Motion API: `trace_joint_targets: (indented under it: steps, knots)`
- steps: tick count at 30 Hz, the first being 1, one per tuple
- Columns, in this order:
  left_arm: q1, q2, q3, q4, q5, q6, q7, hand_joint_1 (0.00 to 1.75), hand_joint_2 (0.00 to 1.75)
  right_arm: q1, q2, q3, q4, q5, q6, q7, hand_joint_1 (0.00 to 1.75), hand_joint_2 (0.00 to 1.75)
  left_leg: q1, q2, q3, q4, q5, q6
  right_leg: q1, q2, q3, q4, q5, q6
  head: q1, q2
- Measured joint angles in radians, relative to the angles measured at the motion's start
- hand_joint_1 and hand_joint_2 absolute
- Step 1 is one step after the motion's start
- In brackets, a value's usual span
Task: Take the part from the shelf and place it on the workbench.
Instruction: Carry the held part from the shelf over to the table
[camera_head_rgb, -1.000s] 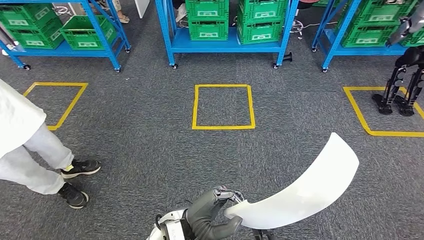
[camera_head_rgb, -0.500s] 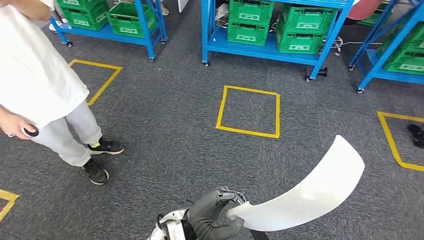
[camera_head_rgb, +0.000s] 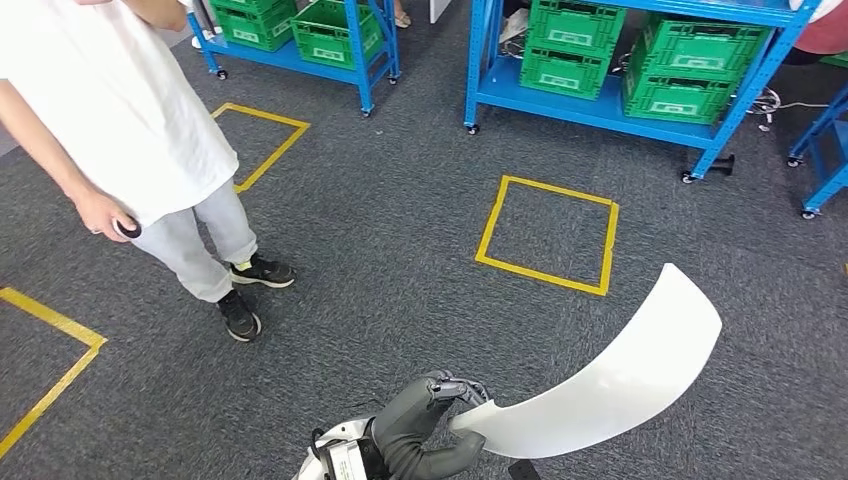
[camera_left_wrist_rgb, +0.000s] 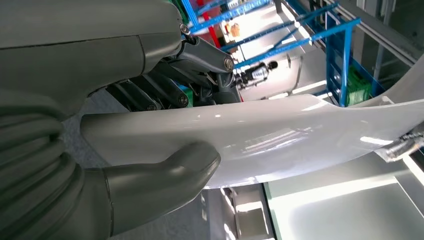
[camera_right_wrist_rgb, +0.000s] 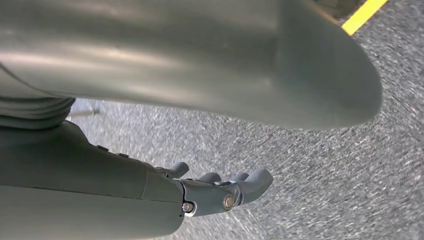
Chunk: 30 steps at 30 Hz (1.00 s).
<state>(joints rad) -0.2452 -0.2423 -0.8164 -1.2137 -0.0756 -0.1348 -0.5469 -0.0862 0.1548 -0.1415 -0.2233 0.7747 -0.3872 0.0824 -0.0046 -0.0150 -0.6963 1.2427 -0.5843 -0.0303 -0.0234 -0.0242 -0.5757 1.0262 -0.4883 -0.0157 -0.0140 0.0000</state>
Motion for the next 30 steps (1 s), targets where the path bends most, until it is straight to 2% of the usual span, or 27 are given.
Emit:
trace_joint_targets:
  steps: [1,2,3,4,5,7,8,10,11,13,14,15,16,17,18,19,21,22,23,25,26,27,28,29,30]
  knots:
    - [0.001,0.001,0.000,0.000,0.000,0.000,0.000,1.75,1.75,0.003,-0.001,0.000,0.000,0.000,0.000,0.000,0.00,0.00,0.003,0.007,-0.024,0.050,-0.016,-0.002,0.001,-0.016,0.000,0.000,-0.001,-0.001,0.000,0.000]
    - [0.002,0.002,0.000,0.000,0.000,0.001,0.000,1.75,1.75,0.004,-0.002,0.000,0.001,0.000,0.000,0.000,0.00,0.00,0.005,0.010,-0.032,0.067,-0.015,-0.004,0.001,-0.031,0.000,0.001,-0.001,0.000,0.000,0.000]
    - [0.004,0.002,0.000,0.000,0.000,0.001,0.000,1.75,1.75,0.005,-0.002,0.000,0.001,-0.001,0.000,0.000,0.00,0.00,0.007,0.013,-0.020,0.046,0.005,-0.005,0.001,-0.045,0.000,0.001,-0.002,0.001,-0.001,0.000]
    - [0.005,0.003,0.000,0.000,0.000,0.002,0.000,1.75,1.75,0.005,-0.002,0.000,0.001,-0.001,-0.001,-0.002,0.00,0.00,0.009,0.022,0.013,-0.012,0.037,-0.004,0.000,-0.058,0.001,0.002,-0.003,0.003,-0.001,0.000]
    - [0.005,0.003,0.000,-0.001,0.000,0.003,0.000,1.75,1.75,0.005,-0.002,0.000,0.001,-0.001,-0.001,-0.003,0.00,0.00,0.008,0.043,0.052,-0.088,0.066,-0.001,0.001,-0.069,0.003,0.003,-0.005,0.006,-0.002,0.000]
    - [0.005,0.003,0.000,-0.004,0.000,0.005,0.000,1.75,1.75,0.005,-0.003,0.000,0.001,0.000,-0.002,-0.007,0.00,0.00,0.005,0.079,0.108,-0.194,0.098,0.008,0.004,-0.087,0.009,0.004,-0.009,0.017,-0.001,0.000]
    - [0.005,0.003,0.000,-0.006,0.000,0.006,0.000,1.75,1.75,0.005,-0.003,0.000,0.001,0.001,-0.003,-0.008,0.00,0.00,0.002,0.085,0.115,-0.211,0.098,0.014,0.006,-0.095,0.011,0.003,-0.009,0.024,0.000,0.000]
    - [0.005,0.003,0.000,-0.009,0.000,0.006,0.000,1.75,1.75,0.004,-0.004,0.000,0.001,0.003,-0.002,-0.008,0.00,0.00,0.000,0.063,0.115,-0.213,0.103,0.027,0.004,-0.110,0.018,-0.002,-0.009,0.039,0.002,0.000]
    - [0.006,0.003,0.000,-0.010,0.000,0.007,0.000,1.75,1.75,0.003,-0.004,0.000,0.001,0.005,-0.002,-0.008,0.00,0.00,0.002,0.051,0.116,-0.217,0.107,0.034,0.001,-0.101,0.021,0.000,-0.013,0.045,0.003,0.000]
    - [0.006,0.002,0.000,-0.012,0.000,0.008,0.000,1.75,1.75,0.002,-0.004,0.000,0.001,0.010,-0.003,-0.008,0.00,0.00,0.007,0.027,0.120,-0.226,0.116,0.046,-0.002,-0.047,0.002,0.051,-0.052,0.055,0.008,0.000]
    - [0.005,0.002,0.000,-0.012,0.000,0.008,0.000,1.75,1.75,0.003,-0.005,0.000,0.002,0.011,-0.004,-0.008,0.00,0.00,0.008,0.015,0.118,-0.228,0.118,0.050,-0.002,-0.014,-0.023,0.108,-0.085,0.056,0.012,0.000]
    - [0.005,0.002,0.000,-0.012,0.000,0.008,0.000,1.75,1.75,0.005,-0.006,0.000,0.002,0.012,-0.004,-0.007,0.00,0.00,0.007,0.001,0.115,-0.227,0.120,0.053,-0.002,0.007,-0.056,0.176,-0.118,0.055,0.015,0.000]
    - [0.006,0.002,0.000,-0.011,0.000,0.008,0.000,1.75,1.75,0.008,-0.006,0.000,0.002,0.012,-0.005,-0.007,0.00,0.00,0.006,-0.015,0.113,-0.226,0.121,0.055,-0.001,0.016,-0.087,0.236,-0.141,0.055,0.018,0.000]
    - [0.006,0.002,0.000,-0.011,0.000,0.009,0.000,1.75,1.75,0.011,-0.008,0.000,0.002,0.012,-0.007,-0.009,0.00,0.00,0.005,-0.031,0.111,-0.224,0.121,0.055,0.001,0.019,-0.106,0.269,-0.146,0.053,0.019,0.000]
    - [0.007,0.002,0.000,-0.010,0.000,0.009,0.000,1.75,1.75,0.013,-0.008,0.000,0.002,0.012,-0.010,-0.012,0.00,0.00,0.005,-0.047,0.109,-0.222,0.122,0.055,0.002,0.022,-0.106,0.263,-0.129,0.051,0.019,0.000]
    - [0.007,0.002,0.000,-0.010,0.000,0.010,-0.001,1.75,1.75,0.014,-0.010,0.000,0.002,0.013,-0.015,-0.017,0.00,0.00,0.005,-0.063,0.109,-0.219,0.122,0.054,0.002,0.028,-0.086,0.217,-0.095,0.048,0.020,0.000]
    - [0.007,0.001,0.000,-0.010,0.001,0.011,-0.001,1.75,1.75,0.014,-0.014,-0.002,0.003,0.014,-0.024,-0.027,0.00,0.00,0.005,-0.090,0.107,-0.213,0.120,0.048,0.001,0.066,-0.023,0.081,-0.032,0.043,0.022,0.000]
    - [0.006,0.001,0.000,-0.010,0.002,0.011,-0.001,1.75,1.75,0.014,-0.016,-0.005,0.003,0.012,-0.030,-0.031,0.00,0.00,0.005,-0.102,0.104,-0.210,0.120,0.043,0.001,0.082,-0.001,0.033,-0.016,0.040,0.022,0.000]
    - [0.006,0.001,0.000,-0.010,0.003,0.010,-0.001,1.75,1.75,0.014,-0.017,-0.007,0.003,0.010,-0.037,-0.035,0.00,0.00,0.004,-0.111,0.101,-0.210,0.121,0.036,0.002,0.092,0.009,0.010,-0.013,0.037,0.022,0.000]
    - [0.004,0.000,0.000,-0.008,0.004,0.006,-0.002,1.75,1.75,0.015,-0.019,-0.015,0.003,0.002,-0.054,-0.044,0.00,0.00,0.005,-0.128,0.095,-0.215,0.125,0.021,0.005,0.079,0.009,0.005,-0.012,0.026,0.021,0.000]
    - [0.004,0.000,0.000,-0.007,0.005,0.005,-0.002,1.75,1.75,0.015,-0.021,-0.019,0.003,-0.003,-0.061,-0.049,0.00,0.00,0.006,-0.125,0.093,-0.214,0.125,0.016,0.004,0.069,0.011,0.002,-0.009,0.020,0.021,0.000]
    - [0.003,0.000,0.001,-0.005,0.004,0.005,-0.002,1.75,1.75,0.015,-0.022,-0.023,0.003,-0.006,-0.066,-0.054,0.00,0.00,0.004,-0.103,0.086,-0.203,0.119,0.012,0.003,0.057,0.012,-0.001,-0.007,0.013,0.017,0.000]
    - [0.002,0.000,0.001,-0.004,0.004,0.004,-0.002,1.75,1.75,0.016,-0.023,-0.027,0.003,-0.008,-0.069,-0.057,0.00,0.00,0.002,-0.070,0.070,-0.172,0.101,0.008,0.002,0.044,0.014,-0.005,-0.006,0.005,0.013,0.000]
    - [0.001,0.000,0.001,-0.002,0.003,0.004,-0.002,1.75,1.75,0.017,-0.024,-0.031,0.003,-0.009,-0.070,-0.060,0.00,0.00,0.001,-0.033,0.046,-0.121,0.073,0.006,0.003,0.030,0.015,-0.006,-0.006,0.000,0.008,0.000]
    - [0.000,0.000,0.001,0.000,0.002,0.006,-0.002,1.75,1.75,0.020,-0.025,-0.033,0.003,-0.009,-0.068,-0.060,0.00,0.00,0.001,-0.005,0.013,-0.055,0.039,0.004,0.005,0.015,0.016,-0.006,-0.008,-0.004,0.004,0.000]
